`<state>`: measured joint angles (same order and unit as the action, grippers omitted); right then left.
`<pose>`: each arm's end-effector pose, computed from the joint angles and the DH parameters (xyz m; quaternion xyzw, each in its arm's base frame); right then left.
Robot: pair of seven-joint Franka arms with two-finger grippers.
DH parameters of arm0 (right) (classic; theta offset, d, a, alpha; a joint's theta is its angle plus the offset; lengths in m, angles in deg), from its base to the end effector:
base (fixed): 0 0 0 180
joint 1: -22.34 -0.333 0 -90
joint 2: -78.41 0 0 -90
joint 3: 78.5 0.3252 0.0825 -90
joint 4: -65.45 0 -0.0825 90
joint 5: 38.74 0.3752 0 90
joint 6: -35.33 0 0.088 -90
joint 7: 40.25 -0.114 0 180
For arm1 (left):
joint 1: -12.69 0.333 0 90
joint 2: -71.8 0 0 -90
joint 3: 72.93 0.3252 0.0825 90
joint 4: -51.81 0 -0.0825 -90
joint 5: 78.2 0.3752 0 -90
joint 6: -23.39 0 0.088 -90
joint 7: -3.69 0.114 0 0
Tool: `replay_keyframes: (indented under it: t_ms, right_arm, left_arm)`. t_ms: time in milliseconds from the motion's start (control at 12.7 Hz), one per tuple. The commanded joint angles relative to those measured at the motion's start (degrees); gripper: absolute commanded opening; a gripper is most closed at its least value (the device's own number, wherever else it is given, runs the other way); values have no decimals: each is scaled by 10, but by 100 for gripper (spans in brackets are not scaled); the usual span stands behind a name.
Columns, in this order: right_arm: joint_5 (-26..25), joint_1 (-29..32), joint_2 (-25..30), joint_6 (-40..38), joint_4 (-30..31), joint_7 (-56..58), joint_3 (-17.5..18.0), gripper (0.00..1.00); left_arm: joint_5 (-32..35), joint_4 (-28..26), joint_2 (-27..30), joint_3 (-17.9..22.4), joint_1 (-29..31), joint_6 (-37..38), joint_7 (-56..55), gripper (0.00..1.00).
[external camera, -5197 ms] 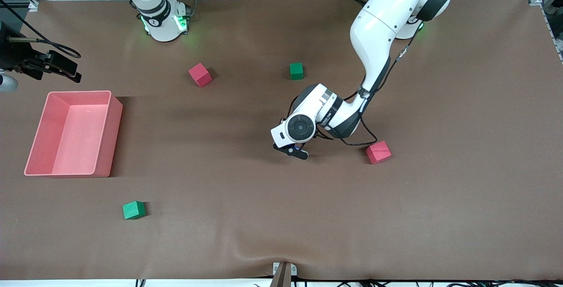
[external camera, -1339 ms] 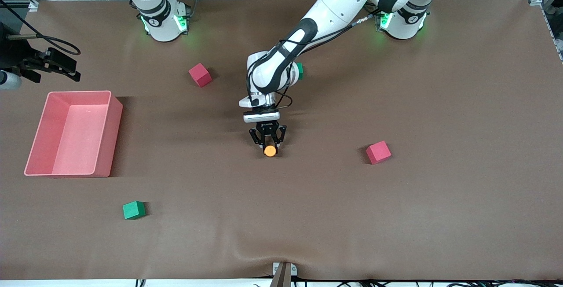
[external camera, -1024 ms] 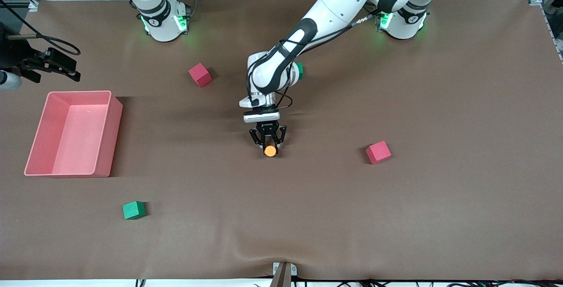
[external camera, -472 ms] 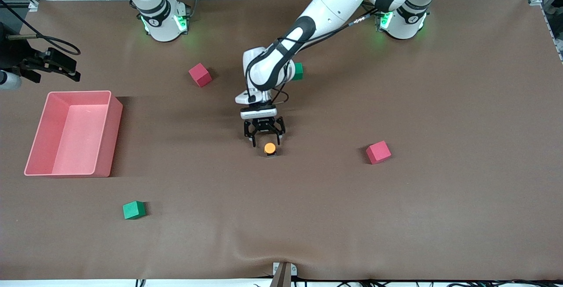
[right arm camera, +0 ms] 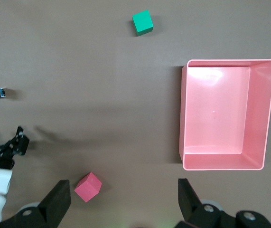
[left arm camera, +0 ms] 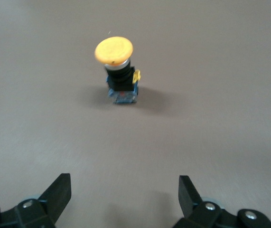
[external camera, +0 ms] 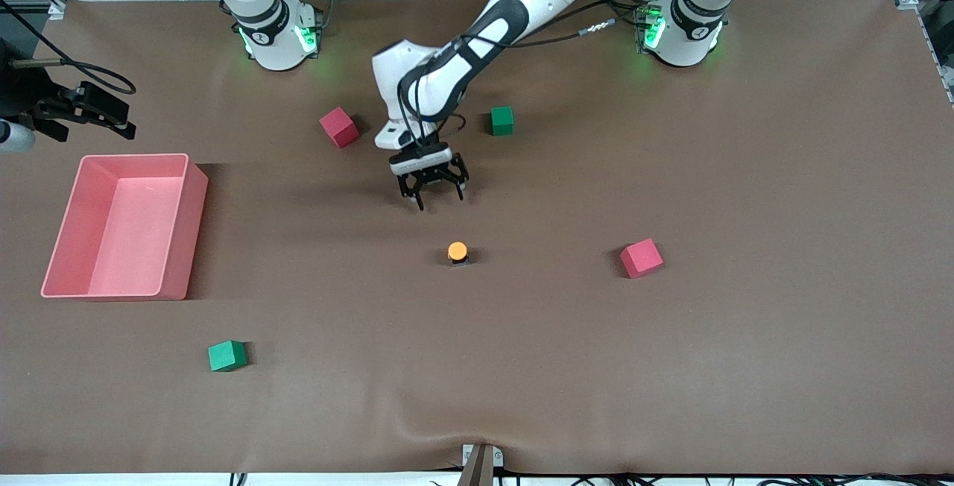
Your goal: Place and upright button with both arms
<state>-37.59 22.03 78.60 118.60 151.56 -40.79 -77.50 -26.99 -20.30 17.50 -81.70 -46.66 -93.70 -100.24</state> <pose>0.5322 0.0147 0.6495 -0.9997 -0.0077 0.0233 0.0096 0.3487 -0.6601 0.1905 -0.9439 -0.0936 -0.3044 0.0877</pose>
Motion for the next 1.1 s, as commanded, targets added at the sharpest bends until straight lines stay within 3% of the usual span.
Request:
replay_keyframes:
  t_ms: [0,394,866,1024]
  right_arm:
    - [5,13,8,4,5,8,8,100]
    - [6,14,7,5,5,9,8,100]
    - [7,14,7,6,5,9,8,100]
    - [6,14,8,6,6,9,8,100]
  left_arm:
    - [-106,-11,66,-3,9,21,59,100]
    - [-302,-11,206,-2,83,89,229,100]
    - [-454,-11,354,-1,277,247,531,100]
    - [-470,-11,393,-1,341,279,636,100]
